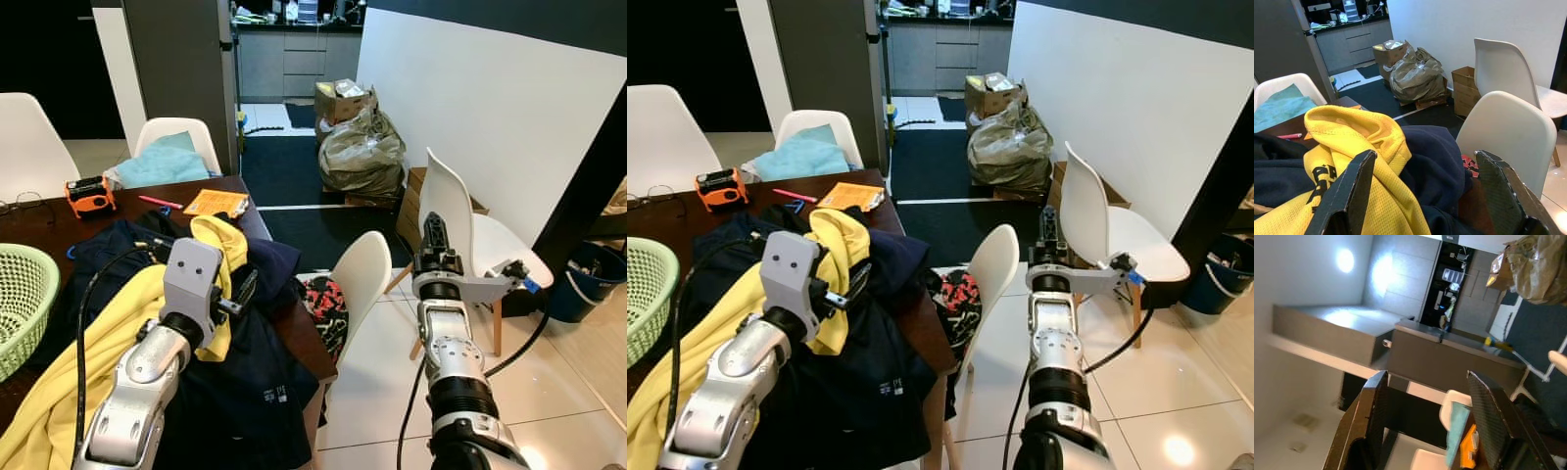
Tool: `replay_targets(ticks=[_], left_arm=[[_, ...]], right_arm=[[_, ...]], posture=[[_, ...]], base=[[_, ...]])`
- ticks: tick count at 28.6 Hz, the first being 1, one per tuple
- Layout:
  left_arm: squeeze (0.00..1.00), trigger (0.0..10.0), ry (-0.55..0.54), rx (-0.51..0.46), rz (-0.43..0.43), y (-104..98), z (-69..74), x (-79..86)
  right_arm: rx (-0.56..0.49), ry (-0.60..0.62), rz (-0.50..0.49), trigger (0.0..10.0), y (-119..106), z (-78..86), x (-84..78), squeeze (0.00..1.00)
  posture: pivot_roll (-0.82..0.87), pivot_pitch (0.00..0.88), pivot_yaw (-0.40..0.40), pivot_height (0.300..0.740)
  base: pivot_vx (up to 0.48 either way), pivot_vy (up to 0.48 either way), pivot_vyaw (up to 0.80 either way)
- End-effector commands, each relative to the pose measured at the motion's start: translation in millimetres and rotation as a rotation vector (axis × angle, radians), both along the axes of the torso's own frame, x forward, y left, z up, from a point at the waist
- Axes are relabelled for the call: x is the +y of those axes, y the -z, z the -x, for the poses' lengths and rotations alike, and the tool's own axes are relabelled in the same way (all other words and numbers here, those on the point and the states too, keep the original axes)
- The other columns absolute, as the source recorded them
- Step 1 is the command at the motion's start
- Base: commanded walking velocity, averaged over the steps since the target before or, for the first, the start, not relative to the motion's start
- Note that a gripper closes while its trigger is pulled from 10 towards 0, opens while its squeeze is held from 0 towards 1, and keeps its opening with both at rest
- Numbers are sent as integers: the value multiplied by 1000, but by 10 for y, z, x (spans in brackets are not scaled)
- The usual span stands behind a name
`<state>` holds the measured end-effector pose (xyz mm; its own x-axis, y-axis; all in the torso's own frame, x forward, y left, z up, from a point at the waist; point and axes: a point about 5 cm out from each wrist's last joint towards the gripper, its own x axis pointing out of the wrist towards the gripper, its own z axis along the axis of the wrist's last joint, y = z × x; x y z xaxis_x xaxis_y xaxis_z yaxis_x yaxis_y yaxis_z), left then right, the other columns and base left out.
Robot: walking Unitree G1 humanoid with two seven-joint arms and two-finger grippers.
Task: Hang hanger
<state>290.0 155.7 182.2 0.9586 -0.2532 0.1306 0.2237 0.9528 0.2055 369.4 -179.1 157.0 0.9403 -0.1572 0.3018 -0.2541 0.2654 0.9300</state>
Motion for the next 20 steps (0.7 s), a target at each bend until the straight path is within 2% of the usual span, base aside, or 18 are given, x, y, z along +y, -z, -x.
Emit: replay_targets(ticks=[1,2,4,5,7,10,12,13,14,15,16,17,19,20], left_arm=[[0,10000,-17,13,-30,18,-5,29],[0,10000,-45,12,-26,9,-17,68],[0,10000,-79,10,-17,-4,-35,116],[0,10000,-79,10,-17,-4,-35,116],[0,10000,-116,2,-7,-33,-61,169],[0,10000,-149,-5,3,-60,-84,211],[0,10000,-255,-15,18,-94,-129,336],[0,10000,-255,-15,18,-94,-129,336],[0,10000,-302,-15,20,-97,-142,387],[0,10000,-369,-29,45,-127,-149,460],[0,10000,-369,-29,45,-127,-149,460],[0,10000,-447,-70,27,-215,-150,548],[0,10000,-462,-81,20,-237,-149,565],[0,10000,-441,-108,23,-284,-156,545]], right_arm=[[6,-29,73,10000,-20,-23,73,0],[9,-64,176,10000,-36,-31,172,0],[6,-99,269,10000,-47,-33,280,0],[6,-99,269,10000,-47,-33,280,0],[-8,-137,347,10000,-64,-30,386,0],[-15,-152,358,10000,-72,-28,438,0],[28,-148,351,10000,-23,-33,470,0],[28,-148,351,10000,-23,-33,470,0],[58,-138,358,10000,10,-37,467,0],[99,-124,460,10000,54,-37,469,0],[99,-124,460,10000,54,-37,469,0],[105,-115,591,10000,61,-20,482,0],[102,-114,618,10000,59,-15,488,0],[85,-121,594,10000,26,-11,505,0]], posture=[[139,0,-46,740],[140,0,-47,740],[140,0,-45,740],[140,0,-45,740],[143,0,-45,740],[146,0,-47,740],[156,0,-53,740],[156,0,-53,740],[156,0,-53,740],[147,0,-65,740],[147,0,-65,740],[135,2,-74,740],[135,2,-74,740],[125,20,-84,740]], base=[[0,0,0],[0,0,0],[0,0,0],[0,0,0],[0,0,0],[0,0,0],[0,0,0],[0,0,0],[0,0,0],[0,0,0],[0,0,0],[0,0,0],[0,0,0],[0,0,0]])
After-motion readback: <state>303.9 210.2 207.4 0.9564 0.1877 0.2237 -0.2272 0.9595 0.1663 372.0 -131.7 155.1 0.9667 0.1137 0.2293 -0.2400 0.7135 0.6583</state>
